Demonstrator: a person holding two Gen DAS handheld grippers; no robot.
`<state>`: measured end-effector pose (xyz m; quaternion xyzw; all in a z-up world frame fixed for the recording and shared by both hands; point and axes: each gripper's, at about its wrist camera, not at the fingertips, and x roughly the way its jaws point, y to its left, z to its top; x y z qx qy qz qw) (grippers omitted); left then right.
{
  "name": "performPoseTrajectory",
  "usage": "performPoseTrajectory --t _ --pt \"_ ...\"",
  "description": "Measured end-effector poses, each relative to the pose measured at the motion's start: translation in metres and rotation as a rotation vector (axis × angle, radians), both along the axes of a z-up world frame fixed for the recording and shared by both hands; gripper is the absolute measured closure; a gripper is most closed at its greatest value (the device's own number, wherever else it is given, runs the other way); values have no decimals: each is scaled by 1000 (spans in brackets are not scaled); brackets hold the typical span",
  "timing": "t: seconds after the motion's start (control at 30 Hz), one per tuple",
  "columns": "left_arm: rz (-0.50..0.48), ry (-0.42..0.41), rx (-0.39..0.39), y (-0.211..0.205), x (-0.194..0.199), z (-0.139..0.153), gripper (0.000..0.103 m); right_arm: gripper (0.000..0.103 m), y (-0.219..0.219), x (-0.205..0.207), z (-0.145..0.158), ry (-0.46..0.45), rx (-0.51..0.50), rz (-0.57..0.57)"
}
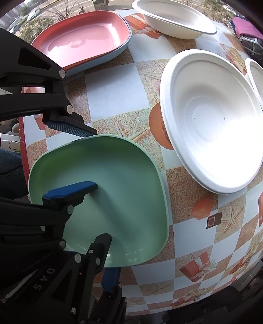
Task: Organize plates and bowls
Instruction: 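Carry the green plate over the pink plate and lower it onto it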
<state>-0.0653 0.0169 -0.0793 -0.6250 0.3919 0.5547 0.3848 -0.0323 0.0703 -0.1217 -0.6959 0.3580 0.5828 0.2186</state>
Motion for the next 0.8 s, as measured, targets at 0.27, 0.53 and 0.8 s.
performPoseTrajectory --t 0.27,0.53,0.8 --pt "-9 7 4 1 2 -7 51 70 2 0 0 -1 -2 16" --pt "-11 8 13 -1 2 -8 50 70 -1 -1 0 -2 8 23" --pt "-10 9 14 -2 3 -8 50 70 0 -1 0 -2 9 22"
